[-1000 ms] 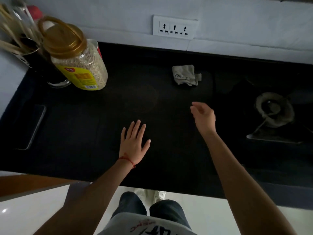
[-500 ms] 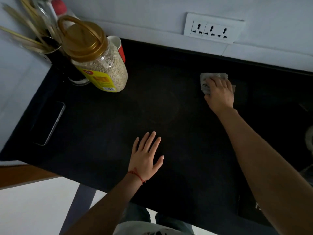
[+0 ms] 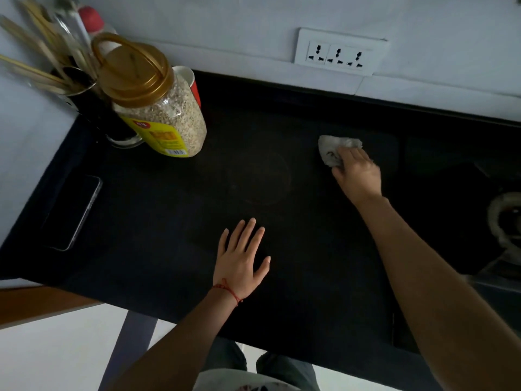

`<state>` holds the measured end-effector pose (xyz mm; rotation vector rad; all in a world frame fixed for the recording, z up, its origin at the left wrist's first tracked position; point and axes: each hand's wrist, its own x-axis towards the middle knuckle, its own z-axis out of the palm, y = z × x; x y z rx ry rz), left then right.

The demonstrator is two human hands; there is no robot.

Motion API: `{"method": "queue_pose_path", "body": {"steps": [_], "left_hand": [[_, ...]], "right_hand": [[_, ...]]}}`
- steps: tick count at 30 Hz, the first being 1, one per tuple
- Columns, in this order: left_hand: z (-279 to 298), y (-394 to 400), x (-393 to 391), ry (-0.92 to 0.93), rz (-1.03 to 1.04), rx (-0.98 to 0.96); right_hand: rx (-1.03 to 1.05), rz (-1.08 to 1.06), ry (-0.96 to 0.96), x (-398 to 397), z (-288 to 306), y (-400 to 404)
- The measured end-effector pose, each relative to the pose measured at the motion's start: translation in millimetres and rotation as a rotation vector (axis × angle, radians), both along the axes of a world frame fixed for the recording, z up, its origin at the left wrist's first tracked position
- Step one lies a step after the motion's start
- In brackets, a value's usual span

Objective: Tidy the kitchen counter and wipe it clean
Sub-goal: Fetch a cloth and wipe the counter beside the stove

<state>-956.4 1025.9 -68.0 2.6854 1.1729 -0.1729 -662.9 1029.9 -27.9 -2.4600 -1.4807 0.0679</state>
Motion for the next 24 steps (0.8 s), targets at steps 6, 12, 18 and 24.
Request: {"method": "queue_pose_path", "body": {"steps": [6, 12, 18, 24], "left_hand": [[3, 0, 0, -0.02, -0.02, -0.019], [7, -1, -4, -0.08, -0.041, -0.076], [12, -13, -13, -0.175, -0.022, -0.152], [24, -83, -9, -0.395, -0.287, -0.341]], "right_hand": [[0.21, -0.073, 0.058, -80, 2, -73], [0.35, -0.246, 0.161, -167, 13, -156], [0.504, -0.588, 0.32, -239, 21, -241], [0.684, -1.188, 0.523, -304, 9, -343]]}}
